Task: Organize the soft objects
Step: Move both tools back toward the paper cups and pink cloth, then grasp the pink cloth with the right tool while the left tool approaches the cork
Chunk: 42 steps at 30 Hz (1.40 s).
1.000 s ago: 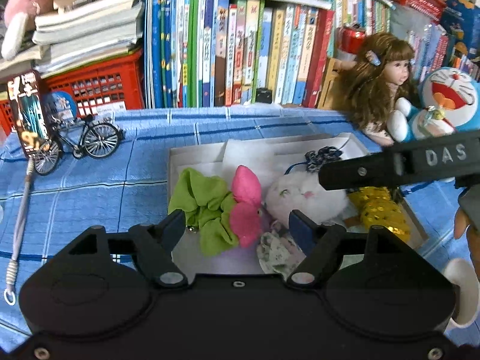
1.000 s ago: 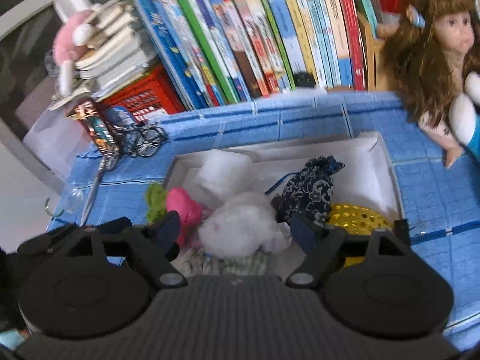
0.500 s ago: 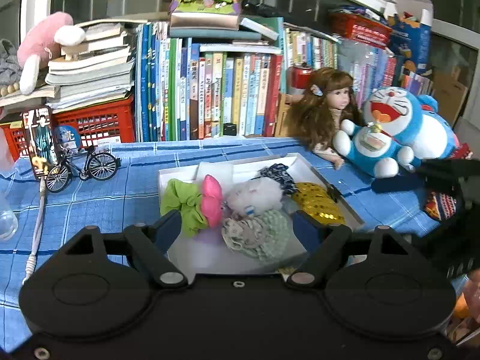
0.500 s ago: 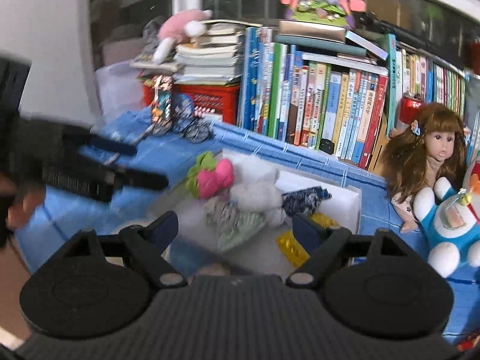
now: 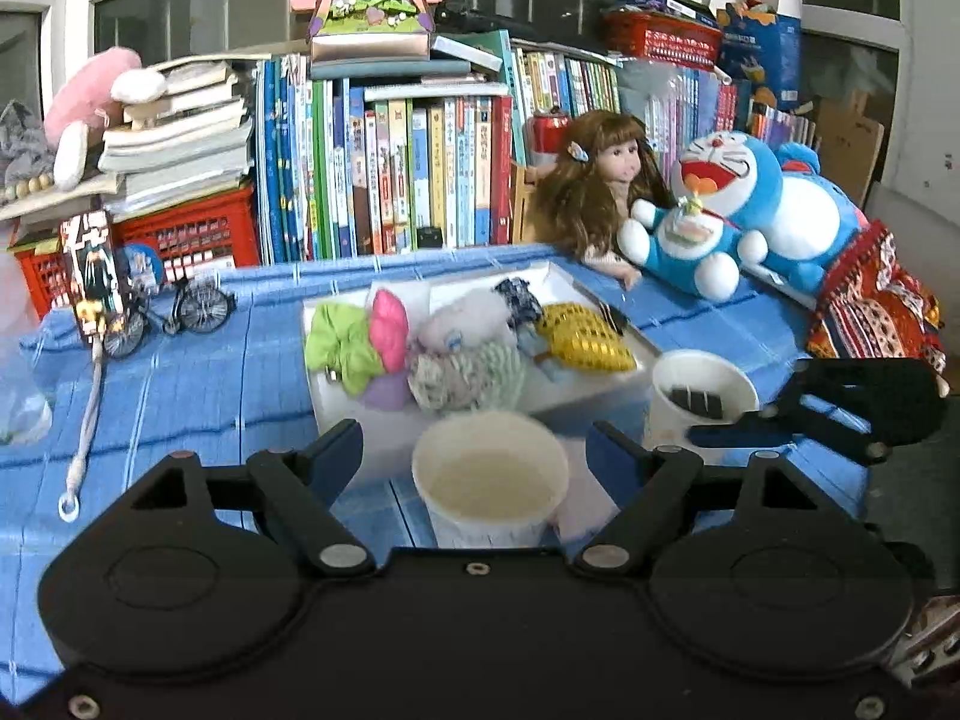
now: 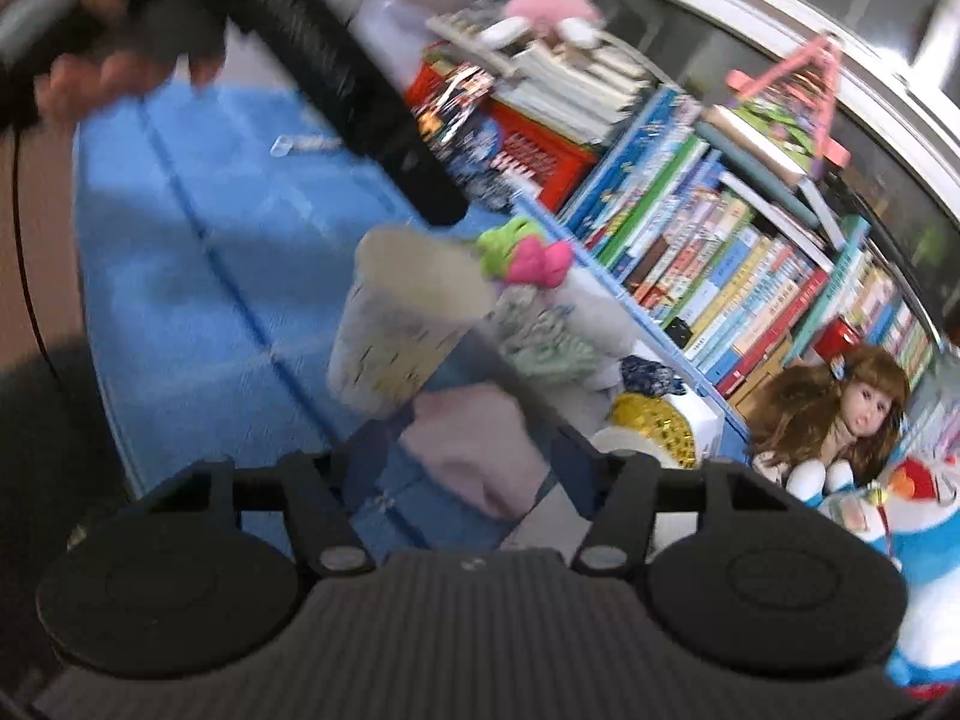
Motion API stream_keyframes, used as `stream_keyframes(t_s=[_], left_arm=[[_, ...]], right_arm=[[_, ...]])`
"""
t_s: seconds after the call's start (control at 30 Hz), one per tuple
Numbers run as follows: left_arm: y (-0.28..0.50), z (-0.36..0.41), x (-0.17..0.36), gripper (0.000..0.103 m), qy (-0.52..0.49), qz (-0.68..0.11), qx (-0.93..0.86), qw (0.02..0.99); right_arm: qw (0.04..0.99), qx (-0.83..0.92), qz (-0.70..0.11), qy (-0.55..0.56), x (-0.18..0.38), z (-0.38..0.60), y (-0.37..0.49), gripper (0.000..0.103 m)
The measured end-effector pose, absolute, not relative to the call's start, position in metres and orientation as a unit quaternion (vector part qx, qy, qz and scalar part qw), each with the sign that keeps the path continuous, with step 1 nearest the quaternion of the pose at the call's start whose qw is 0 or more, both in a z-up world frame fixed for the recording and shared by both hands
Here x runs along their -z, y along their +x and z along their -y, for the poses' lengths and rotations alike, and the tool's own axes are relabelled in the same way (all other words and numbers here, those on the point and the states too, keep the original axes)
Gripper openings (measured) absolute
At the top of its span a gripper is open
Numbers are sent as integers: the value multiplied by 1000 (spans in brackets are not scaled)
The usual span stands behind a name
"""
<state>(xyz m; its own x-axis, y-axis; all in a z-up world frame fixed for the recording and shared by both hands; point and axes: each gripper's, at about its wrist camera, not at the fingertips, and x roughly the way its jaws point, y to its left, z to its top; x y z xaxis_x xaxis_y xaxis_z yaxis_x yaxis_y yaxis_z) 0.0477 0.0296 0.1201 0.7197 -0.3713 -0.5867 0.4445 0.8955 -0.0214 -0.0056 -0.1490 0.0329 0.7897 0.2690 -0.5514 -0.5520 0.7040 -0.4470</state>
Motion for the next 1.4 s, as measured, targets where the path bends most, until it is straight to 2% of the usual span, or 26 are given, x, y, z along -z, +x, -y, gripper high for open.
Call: stream_keyframes(t_s=[0.2,0.4,0.43,0.47,0.53,0.67,0.9,0.97,1.27,1.33,1.4], left_arm=[[28,-36,-108,78,47,-323,230,917],[14,-37,-109,72,48,-316,245,915],[12,-37,-109,72,46,-316,248,915],[11,-37,-110,72,42,-315,251,914],[8,-37,-111,71,40,-315,256,913],[5,-32,-109,64,42,-314,263,911],[4,-25,-103,49,30,-314,258,913],[1,-20,-99,48,29,-311,257,915],[-17,30,-60,39,49,-276,219,935],[-16,43,-49,31,56,-274,207,937],[-14,54,-38,30,63,-274,195,940]], right_arm=[[875,-213,-229,-369,2,132,14,72],[864,-215,-225,-396,17,120,31,65],[862,-215,-223,-401,18,118,32,54],[861,-213,-221,-405,19,116,31,50],[863,-204,-210,-411,20,115,28,27],[876,-206,-209,-384,11,120,20,11],[876,-229,-198,-376,5,130,-17,11],[877,-235,-200,-367,2,134,-27,11],[915,-181,-231,-276,-5,182,-57,11],[927,-155,-238,-246,-8,199,-60,11],[936,-131,-247,-214,-11,215,-59,11]])
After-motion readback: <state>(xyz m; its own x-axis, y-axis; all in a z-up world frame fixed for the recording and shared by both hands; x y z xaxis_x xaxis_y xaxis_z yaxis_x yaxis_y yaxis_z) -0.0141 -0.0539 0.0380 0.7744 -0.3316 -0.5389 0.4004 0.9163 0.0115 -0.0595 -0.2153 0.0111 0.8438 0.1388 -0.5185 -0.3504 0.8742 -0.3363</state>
